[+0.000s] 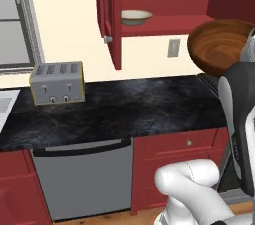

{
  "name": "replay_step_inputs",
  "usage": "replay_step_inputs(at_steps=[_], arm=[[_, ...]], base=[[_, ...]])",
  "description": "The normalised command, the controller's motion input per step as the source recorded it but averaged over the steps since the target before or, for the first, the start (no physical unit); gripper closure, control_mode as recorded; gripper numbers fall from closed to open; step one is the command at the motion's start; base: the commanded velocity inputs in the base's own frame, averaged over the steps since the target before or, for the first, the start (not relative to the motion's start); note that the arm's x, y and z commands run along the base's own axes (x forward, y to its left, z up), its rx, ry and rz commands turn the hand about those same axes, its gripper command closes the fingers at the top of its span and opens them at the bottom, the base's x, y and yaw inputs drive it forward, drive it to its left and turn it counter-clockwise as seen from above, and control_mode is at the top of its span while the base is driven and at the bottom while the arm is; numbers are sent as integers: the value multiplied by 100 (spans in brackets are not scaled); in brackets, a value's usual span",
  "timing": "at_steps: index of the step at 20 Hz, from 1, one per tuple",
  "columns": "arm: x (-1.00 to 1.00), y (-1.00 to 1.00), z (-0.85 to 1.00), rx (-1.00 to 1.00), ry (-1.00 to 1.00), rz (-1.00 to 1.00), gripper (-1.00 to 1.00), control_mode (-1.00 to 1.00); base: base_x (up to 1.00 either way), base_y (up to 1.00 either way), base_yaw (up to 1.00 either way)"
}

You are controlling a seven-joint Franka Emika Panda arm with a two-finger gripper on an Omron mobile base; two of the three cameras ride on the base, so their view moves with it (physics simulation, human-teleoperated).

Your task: Move the bowls from the cabinet to the plates on the dining table.

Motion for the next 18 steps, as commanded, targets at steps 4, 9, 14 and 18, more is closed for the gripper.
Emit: replay_step_inputs(at_steps=[4,9,14,18], arm=[[0,0,0,0,0,0,100,100],[0,0,0,0,0,0,100,100],[0,0,0,0,0,0,100,100],[0,0,0,0,0,0,100,100]], base=[[-72,0,0],[-58,7,6],[-37,21,25],[-26,32,39]])
